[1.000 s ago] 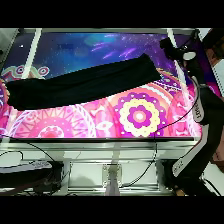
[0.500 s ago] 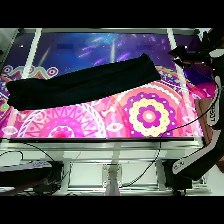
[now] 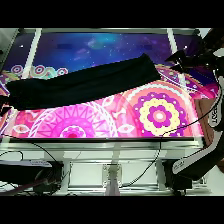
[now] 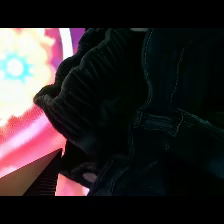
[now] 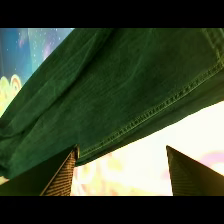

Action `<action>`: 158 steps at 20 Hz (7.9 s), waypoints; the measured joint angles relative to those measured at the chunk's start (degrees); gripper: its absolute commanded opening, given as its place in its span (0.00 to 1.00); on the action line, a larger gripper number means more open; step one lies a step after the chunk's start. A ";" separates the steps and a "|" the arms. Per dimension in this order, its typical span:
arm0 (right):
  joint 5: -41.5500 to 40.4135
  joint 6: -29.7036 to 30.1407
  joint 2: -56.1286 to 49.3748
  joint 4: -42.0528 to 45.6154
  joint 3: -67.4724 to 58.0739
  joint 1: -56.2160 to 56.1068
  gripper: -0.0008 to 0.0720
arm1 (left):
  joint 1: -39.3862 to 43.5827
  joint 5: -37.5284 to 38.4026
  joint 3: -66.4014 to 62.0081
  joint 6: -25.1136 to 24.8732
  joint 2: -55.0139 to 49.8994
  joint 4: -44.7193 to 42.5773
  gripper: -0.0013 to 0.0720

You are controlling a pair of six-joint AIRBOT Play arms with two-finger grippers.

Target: Fold the clothes and pants, and hang the long-sleeved shirts on hangers.

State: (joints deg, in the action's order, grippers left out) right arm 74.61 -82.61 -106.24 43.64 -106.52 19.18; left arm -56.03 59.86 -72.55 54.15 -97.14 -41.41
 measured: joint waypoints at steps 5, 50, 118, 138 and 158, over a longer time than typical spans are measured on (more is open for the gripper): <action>0.76 -1.75 0.00 -0.24 0.00 0.00 0.86 | 0.61 -3.85 0.00 -1.64 -3.67 5.79 0.98; -40.54 2.21 -15.82 -4.09 -9.35 -65.75 0.03 | 24.90 8.76 -5.49 -0.46 32.65 18.84 0.10; 5.92 5.57 0.37 25.49 -9.88 -33.55 0.04 | 37.22 3.10 8.72 6.47 18.97 7.13 0.10; -39.91 -14.34 -16.72 11.76 -6.25 -64.65 0.03 | 37.90 14.93 -2.51 22.05 36.17 -10.47 0.11; 5.70 -6.82 1.90 30.53 -6.25 -40.68 0.04 | 77.53 -29.31 -2.05 29.70 8.85 -4.04 0.95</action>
State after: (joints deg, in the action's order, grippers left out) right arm 80.31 -89.43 -104.33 74.17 -112.77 -21.50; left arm 21.50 30.55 -74.61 83.85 -88.29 -45.45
